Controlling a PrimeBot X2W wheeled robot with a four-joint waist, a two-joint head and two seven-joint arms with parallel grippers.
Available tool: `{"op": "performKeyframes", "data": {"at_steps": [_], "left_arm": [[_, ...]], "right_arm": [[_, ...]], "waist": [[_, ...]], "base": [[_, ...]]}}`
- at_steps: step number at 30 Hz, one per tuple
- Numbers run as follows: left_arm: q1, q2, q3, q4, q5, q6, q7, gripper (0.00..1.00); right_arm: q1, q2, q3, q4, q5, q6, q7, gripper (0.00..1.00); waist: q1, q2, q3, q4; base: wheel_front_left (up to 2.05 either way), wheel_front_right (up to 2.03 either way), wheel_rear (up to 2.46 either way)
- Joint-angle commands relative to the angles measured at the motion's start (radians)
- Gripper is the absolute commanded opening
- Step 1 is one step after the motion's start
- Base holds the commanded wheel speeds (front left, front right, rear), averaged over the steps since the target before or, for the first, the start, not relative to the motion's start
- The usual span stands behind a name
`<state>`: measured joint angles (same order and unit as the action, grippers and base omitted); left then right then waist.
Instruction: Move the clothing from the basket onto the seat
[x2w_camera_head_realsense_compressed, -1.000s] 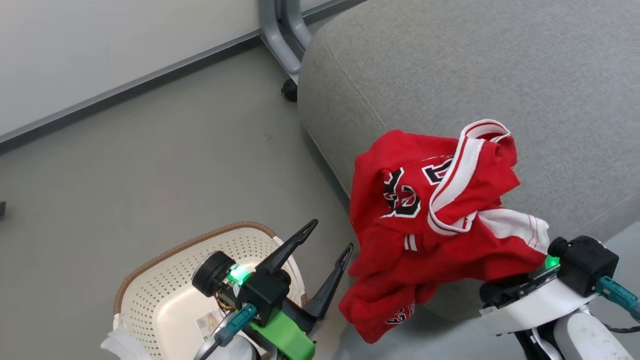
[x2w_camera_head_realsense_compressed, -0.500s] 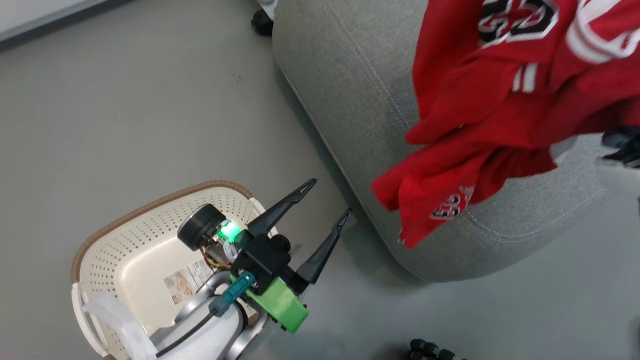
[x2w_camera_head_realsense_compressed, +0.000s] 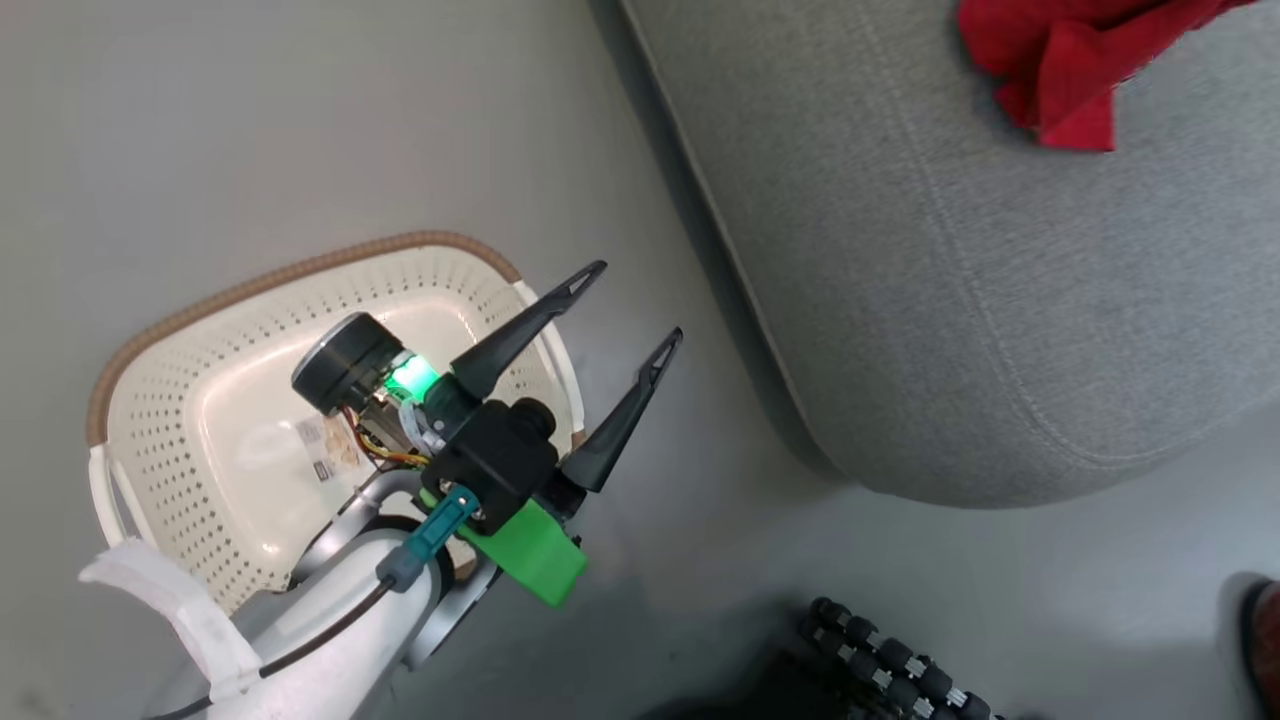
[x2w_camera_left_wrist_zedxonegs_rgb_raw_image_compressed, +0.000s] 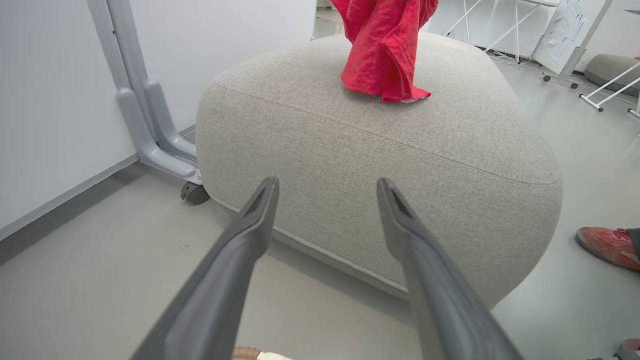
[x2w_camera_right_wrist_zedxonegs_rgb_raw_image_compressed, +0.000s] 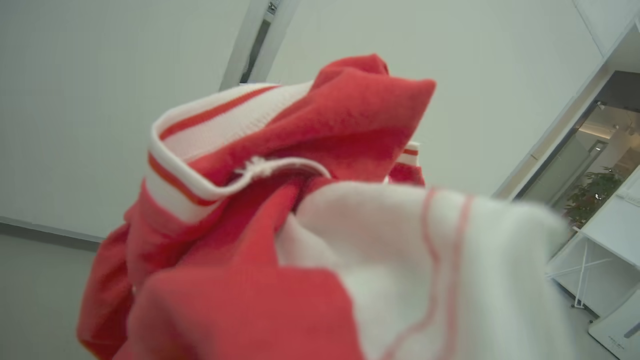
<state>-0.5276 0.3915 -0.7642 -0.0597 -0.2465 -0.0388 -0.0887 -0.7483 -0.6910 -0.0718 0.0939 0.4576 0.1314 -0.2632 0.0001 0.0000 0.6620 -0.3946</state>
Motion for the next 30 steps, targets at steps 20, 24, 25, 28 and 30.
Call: {"op": "performKeyframes", "data": {"at_steps": [20, 24, 25, 28, 30], "left_arm": [[0.037, -0.047, 0.004, 0.024, -0.040, 0.051, -0.088, 1.00], [0.066, -0.081, 0.024, 0.065, -0.073, 0.073, -0.132, 1.00], [0.077, -0.090, 0.035, 0.078, -0.083, 0.080, -0.144, 1.00], [0.102, -0.111, 0.070, 0.100, -0.104, 0.106, -0.165, 1.00], [0.126, -0.126, 0.099, 0.113, -0.116, 0.117, -0.173, 1.00]], "right_arm": [[0.241, 0.319, -0.253, 0.326, -0.170, -0.001, -0.002, 1.00], [0.360, 0.383, -0.282, 0.247, -0.204, -0.001, -0.002, 1.00], [0.395, 0.402, -0.279, 0.222, -0.209, -0.001, -0.002, 1.00], [0.471, 0.437, -0.257, 0.149, -0.222, -0.001, -0.002, 1.00], [0.515, 0.455, -0.224, 0.103, -0.228, -0.001, -0.002, 1.00]], "waist": [[-0.0001, 0.0000, 0.002, 0.103], [-0.0001, 0.0000, -0.069, 0.113], [-0.0001, 0.0000, -0.092, 0.116], [-0.0001, 0.0000, -0.144, 0.126], [-0.0001, 0.0000, -0.183, 0.136]], "base": [[0.00, 0.00, 0.00], [0.00, 0.00, 0.00], [0.00, 0.00, 0.00], [0.00, 0.00, 0.00], [0.00, 0.00, 0.00]]}}
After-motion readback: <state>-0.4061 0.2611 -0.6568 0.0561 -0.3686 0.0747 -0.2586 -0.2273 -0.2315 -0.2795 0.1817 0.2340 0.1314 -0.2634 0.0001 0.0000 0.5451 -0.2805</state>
